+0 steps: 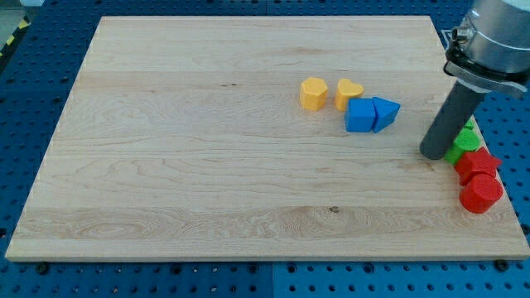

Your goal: Move the blue blocks above the green star

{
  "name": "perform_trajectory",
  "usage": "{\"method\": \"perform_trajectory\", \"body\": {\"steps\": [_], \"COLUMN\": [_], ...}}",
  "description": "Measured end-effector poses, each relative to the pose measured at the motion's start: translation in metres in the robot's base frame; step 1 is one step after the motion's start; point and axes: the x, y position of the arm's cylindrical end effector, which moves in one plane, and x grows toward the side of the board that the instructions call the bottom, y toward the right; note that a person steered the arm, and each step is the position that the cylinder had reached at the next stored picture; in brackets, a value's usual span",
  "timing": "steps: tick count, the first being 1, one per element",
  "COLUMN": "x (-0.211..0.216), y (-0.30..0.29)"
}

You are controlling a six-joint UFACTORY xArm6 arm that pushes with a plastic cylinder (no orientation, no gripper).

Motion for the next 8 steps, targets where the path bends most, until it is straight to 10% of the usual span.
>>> {"method": "perform_trajectory", "body": {"steps": [3, 6, 8], "x": [-0.047, -0.058, -0.052], "y": [-0.075, -0.005, -0.101]}}
